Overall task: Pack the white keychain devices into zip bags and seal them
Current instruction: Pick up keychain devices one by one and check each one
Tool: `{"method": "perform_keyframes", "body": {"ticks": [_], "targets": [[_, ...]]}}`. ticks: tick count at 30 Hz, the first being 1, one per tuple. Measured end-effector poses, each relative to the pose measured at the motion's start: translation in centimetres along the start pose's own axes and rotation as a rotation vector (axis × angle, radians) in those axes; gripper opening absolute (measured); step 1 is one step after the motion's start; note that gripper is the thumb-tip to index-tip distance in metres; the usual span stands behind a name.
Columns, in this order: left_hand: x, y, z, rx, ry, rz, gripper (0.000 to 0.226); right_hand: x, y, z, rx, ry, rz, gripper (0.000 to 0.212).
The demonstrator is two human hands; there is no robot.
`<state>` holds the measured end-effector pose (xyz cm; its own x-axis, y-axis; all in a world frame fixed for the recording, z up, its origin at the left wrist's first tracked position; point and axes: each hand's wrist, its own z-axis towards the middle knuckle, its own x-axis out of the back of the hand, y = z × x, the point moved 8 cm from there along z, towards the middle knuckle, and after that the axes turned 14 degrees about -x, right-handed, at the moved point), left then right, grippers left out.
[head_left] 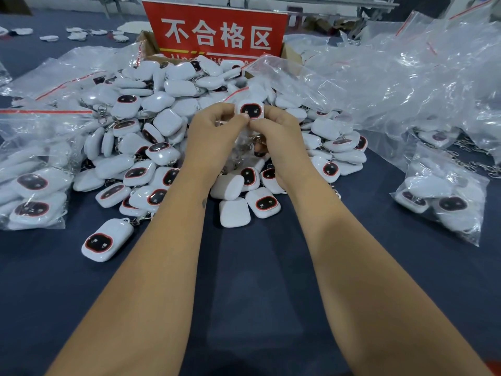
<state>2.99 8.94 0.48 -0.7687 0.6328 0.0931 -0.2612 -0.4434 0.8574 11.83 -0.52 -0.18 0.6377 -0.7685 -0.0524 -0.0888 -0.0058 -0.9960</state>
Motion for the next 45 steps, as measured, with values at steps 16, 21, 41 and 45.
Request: {"method": "perform_keyframes", "body": {"ticks": [16,21,41,45], "targets": [[-0.2,-0.7,0.4,-0.004,0.004,-0.01,0.01,0.1,0.1,-0.5,-0.017,0.038,0.038,0.025],[-0.2,-0.7,0.4,0.008,0.007,0.0,0.005,0.2,0.2,-0.4,-0.03,0.062,0.049,0.033],[-0.1,-0.2,0.2,-0.015,0.028,0.04,0.012,0.6,0.6,0.1,-0.072,0.099,0.033,0.021],[0.0,-0.7,0.3,0.066,0.048,-0.051,0.033,2.1,0.0,0.0,-0.05,0.216,0.159,0.03]]}}
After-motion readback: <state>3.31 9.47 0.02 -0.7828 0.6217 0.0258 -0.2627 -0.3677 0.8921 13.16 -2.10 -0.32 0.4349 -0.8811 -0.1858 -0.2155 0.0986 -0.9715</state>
